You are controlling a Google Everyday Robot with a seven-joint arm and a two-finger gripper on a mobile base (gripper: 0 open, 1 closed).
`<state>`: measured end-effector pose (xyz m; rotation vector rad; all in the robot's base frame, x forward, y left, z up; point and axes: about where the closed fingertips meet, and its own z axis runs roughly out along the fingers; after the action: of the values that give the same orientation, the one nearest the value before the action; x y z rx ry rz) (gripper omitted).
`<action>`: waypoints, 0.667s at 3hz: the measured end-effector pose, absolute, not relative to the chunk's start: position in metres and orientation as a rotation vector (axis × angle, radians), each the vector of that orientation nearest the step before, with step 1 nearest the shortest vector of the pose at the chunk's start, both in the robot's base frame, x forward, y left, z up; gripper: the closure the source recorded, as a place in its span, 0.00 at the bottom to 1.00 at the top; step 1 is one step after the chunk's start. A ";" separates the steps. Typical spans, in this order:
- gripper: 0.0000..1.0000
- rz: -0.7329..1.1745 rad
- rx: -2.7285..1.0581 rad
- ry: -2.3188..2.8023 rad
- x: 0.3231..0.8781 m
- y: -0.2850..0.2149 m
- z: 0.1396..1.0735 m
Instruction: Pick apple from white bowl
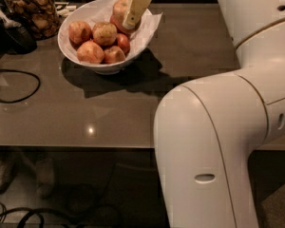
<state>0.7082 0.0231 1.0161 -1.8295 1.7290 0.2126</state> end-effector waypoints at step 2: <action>1.00 0.247 -1.904 1.555 0.654 0.051 1.074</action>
Offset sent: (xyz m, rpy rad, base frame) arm -0.1151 0.0361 0.0897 0.0370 -0.0831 0.2333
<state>0.6543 0.0510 1.0743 -1.9038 1.5550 0.2467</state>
